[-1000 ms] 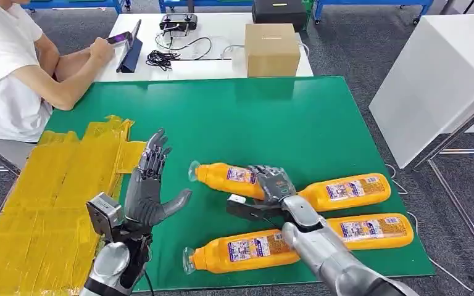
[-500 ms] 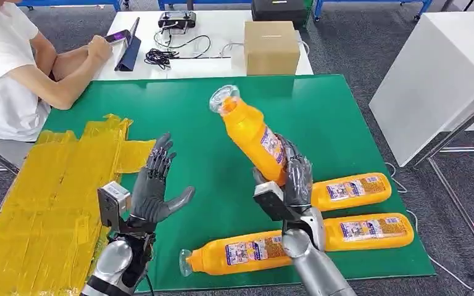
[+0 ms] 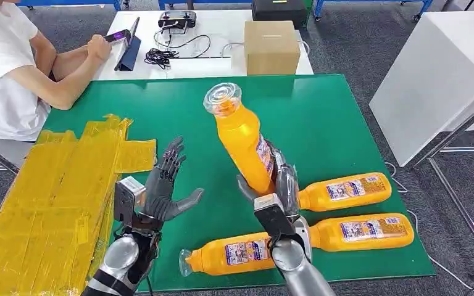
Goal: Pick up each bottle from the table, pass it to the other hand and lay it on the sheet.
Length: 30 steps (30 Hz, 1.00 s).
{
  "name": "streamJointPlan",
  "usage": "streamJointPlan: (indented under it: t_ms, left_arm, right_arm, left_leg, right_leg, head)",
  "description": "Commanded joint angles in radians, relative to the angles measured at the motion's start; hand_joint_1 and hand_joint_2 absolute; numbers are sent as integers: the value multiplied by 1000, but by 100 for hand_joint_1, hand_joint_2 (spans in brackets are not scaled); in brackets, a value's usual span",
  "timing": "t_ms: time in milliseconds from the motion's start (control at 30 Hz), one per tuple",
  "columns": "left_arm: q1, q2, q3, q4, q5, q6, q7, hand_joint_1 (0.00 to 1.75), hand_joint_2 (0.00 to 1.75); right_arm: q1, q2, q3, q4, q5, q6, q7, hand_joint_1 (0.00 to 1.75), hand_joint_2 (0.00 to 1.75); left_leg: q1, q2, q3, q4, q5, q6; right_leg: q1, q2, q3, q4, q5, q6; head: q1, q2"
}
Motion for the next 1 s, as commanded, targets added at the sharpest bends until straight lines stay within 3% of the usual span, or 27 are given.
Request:
streamJointPlan:
  t_ms: [33,167,400,1000]
  left_arm:
    - [-47,26,-26,79,1,-4,6,0,175]
    - [-51,28,-32,79,1,-7,8,0,175]
    - [-59,31,-43,82,42,-40,10,0,175]
    - [-61,37,-34,93,150,-132,22,0,175]
  right_arm:
    - [-20,-7,32,23,-4,2,-1,175,175]
    - [-31,-10,60,51,16,9,2,175,175]
    - [-88,11,135,257,79,-38,12,175,175]
    - [-188,42,90,597,88,-68,26,175,175]
  left_leg:
    - [1,1,4,-1,-1,-1]
    - [0,0,3,-1,-1,-1]
    - [1,2,3,-2,-1,-1]
    - [1,2,4,-2,-1,-2]
  right_leg:
    - [1,1,4,-2,0,0]
    - [0,0,4,-2,-1,0]
    - [1,2,4,-2,0,0]
    - [1,1,5,-2,0,0]
  head:
    - [0,0]
    - [0,0]
    - [0,0]
    - [0,0]
